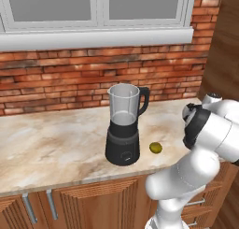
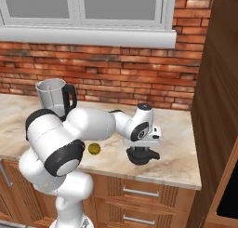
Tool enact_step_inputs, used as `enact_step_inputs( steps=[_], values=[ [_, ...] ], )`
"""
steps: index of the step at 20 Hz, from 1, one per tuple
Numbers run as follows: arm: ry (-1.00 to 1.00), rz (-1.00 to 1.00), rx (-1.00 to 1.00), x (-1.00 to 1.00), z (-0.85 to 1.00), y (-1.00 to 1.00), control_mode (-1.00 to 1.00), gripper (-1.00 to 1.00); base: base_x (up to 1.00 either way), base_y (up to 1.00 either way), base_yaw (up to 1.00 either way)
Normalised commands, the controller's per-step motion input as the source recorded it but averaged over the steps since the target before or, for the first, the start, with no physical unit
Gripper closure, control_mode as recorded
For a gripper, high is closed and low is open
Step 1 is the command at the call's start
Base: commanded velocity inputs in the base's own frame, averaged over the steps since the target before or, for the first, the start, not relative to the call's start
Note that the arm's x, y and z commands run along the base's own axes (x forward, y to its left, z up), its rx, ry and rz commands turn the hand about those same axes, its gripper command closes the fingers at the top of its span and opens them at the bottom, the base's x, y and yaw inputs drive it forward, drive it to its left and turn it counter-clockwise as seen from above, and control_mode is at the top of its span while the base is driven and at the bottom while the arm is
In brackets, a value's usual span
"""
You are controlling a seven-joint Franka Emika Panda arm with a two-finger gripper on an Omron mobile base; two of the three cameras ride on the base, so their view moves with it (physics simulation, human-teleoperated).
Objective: Open the blender lid, put the orange in the blender, close the lid, and start the blender.
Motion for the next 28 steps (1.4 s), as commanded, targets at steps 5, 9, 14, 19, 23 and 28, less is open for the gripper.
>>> enact_step_inputs(
  steps=[5,9,14,19,23,28],
  values=[
    [0.00,0.00,0.00,0.00,-0.02,0.10,-1.00,-1.00,0.00,0.00,0.00],
    [0.00,0.00,0.00,0.00,0.42,0.14,-1.00,-1.00,0.00,0.00,0.00],
    [-0.07,0.02,-0.05,-0.01,0.56,0.23,-1.00,-1.00,0.00,0.00,0.00],
    [-0.02,0.07,-0.08,-0.17,0.14,0.77,-1.00,-1.00,0.00,0.00,0.00],
    [0.00,0.22,-0.03,-0.24,-0.01,0.85,-1.00,-1.00,0.00,0.00,0.00],
    [0.00,0.24,0.00,-0.27,-0.11,0.70,-1.00,-1.00,0.00,0.00,0.00]
  ],
)
